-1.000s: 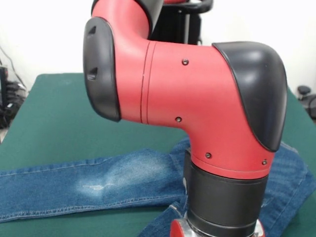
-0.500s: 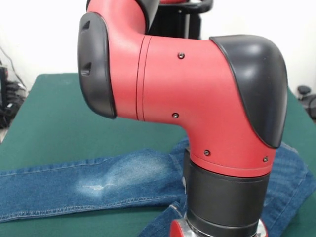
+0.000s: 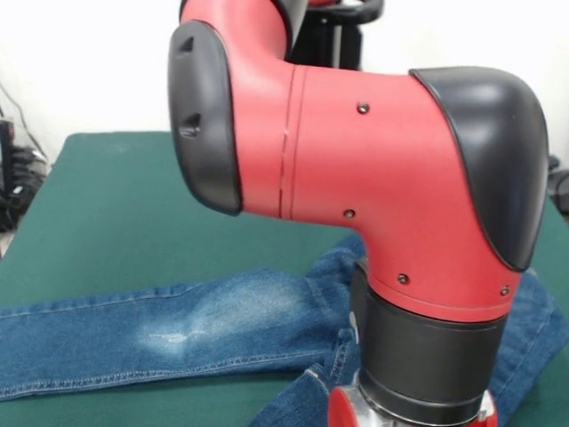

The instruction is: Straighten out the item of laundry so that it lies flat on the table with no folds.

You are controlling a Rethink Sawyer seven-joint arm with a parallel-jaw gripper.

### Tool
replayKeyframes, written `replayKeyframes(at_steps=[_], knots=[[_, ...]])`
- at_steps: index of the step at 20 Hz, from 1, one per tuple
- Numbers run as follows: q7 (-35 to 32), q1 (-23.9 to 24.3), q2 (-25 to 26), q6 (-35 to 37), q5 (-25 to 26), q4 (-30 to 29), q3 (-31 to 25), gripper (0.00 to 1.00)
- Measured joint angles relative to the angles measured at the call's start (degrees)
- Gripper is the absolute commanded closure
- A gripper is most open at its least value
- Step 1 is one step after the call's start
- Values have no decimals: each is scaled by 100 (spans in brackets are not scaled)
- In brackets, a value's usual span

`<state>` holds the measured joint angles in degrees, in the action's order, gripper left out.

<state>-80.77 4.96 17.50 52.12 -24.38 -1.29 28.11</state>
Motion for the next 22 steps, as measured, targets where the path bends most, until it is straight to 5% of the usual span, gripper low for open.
replayKeyframes(at_steps=[22], knots=[[0, -331, -1054, 32, 618, -2078, -109, 100]])
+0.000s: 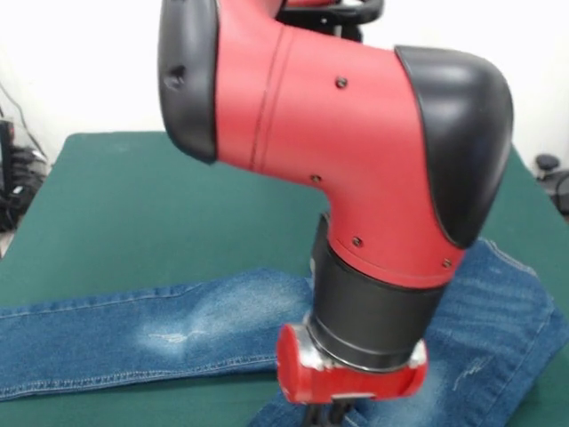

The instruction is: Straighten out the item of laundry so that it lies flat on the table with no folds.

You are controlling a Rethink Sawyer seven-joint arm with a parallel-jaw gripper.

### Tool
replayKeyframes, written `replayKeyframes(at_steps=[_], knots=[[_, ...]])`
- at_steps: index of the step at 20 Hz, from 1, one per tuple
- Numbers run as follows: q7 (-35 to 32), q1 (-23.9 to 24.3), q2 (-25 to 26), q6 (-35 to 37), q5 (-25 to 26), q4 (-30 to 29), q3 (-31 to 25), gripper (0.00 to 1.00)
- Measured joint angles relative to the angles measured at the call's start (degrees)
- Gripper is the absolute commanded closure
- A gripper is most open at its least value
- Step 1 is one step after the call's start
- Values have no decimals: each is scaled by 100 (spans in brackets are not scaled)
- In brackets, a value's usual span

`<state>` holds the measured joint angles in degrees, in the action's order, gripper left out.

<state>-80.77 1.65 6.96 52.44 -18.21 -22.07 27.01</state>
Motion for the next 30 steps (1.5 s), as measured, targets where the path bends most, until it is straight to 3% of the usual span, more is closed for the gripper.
replayKeyframes(at_steps=[6, 30], knots=[[0, -1, -358, -2, 75, -538, -38, 100], [0, -77, -792, -4, 328, -1882, -414, 100]])
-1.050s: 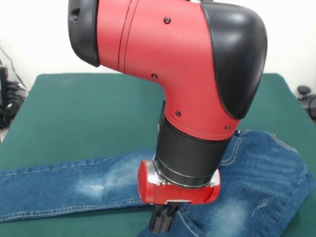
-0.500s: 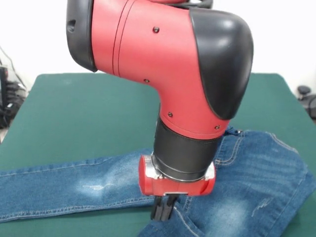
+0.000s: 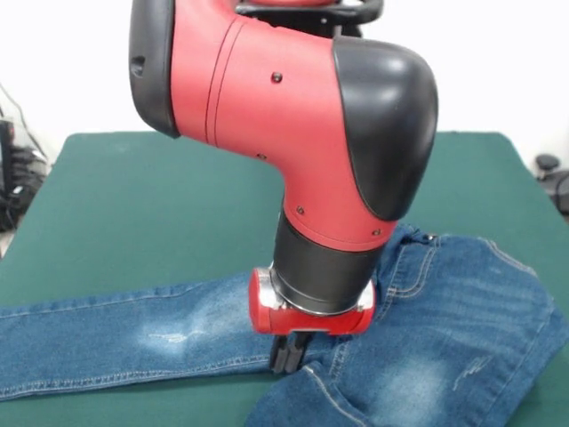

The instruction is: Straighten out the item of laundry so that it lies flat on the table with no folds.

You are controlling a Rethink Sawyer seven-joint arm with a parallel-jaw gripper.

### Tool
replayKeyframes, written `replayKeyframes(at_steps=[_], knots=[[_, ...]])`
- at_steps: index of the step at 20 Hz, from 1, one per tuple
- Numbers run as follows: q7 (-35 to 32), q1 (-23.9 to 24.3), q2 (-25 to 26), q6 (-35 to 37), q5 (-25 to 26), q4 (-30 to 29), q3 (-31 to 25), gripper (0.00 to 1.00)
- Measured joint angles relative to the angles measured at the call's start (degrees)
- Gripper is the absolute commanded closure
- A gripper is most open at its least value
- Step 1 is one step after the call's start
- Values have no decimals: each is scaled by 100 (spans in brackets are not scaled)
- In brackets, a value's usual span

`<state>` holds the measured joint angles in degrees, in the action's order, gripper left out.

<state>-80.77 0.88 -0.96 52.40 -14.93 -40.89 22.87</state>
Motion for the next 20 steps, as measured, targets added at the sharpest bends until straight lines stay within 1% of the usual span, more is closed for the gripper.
replayKeyframes(at_steps=[8, 20], knots=[[0, -43, -146, 0, 229, -352, -142, 100], [0, -120, -161, -1, 250, -357, -168, 100]])
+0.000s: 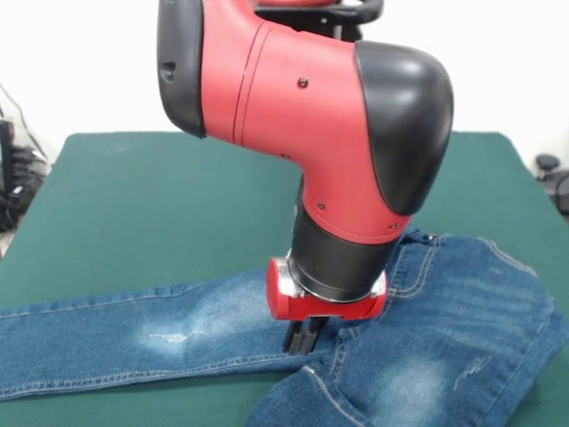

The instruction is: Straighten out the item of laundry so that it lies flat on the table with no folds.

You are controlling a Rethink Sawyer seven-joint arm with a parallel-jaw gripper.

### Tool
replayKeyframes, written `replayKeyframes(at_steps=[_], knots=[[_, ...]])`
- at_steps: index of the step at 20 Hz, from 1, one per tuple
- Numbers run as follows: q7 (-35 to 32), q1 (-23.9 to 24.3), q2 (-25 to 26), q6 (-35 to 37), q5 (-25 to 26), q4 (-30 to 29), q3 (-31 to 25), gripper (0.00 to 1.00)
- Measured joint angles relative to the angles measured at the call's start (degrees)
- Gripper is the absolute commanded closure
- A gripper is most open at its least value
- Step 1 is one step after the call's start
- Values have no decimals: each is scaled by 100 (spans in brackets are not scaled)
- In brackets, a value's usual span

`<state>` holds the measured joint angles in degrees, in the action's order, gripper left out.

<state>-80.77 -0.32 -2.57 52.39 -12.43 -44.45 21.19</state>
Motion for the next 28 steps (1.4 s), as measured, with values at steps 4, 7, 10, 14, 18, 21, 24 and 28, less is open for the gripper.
replayKeyframes(at_steps=[4, 7, 10, 14, 18, 21, 24, 28], knots=[[0, -38, 0, 0, 7, 0, -7, 100], [0, -50, 0, 0, 12, 0, -29, 100], [0, -50, 4, 0, 13, 0, -56, 100], [0, -44, 13, -17, 15, -1, -108, 100], [0, -17, 22, -109, 15, -17, -187, 100], [0, 33, 20, -272, 15, -78, -293, 100], [0, 141, 27, -545, 15, -185, -440, 100], [0, 254, 27, -776, 15, -299, -544, 100]])
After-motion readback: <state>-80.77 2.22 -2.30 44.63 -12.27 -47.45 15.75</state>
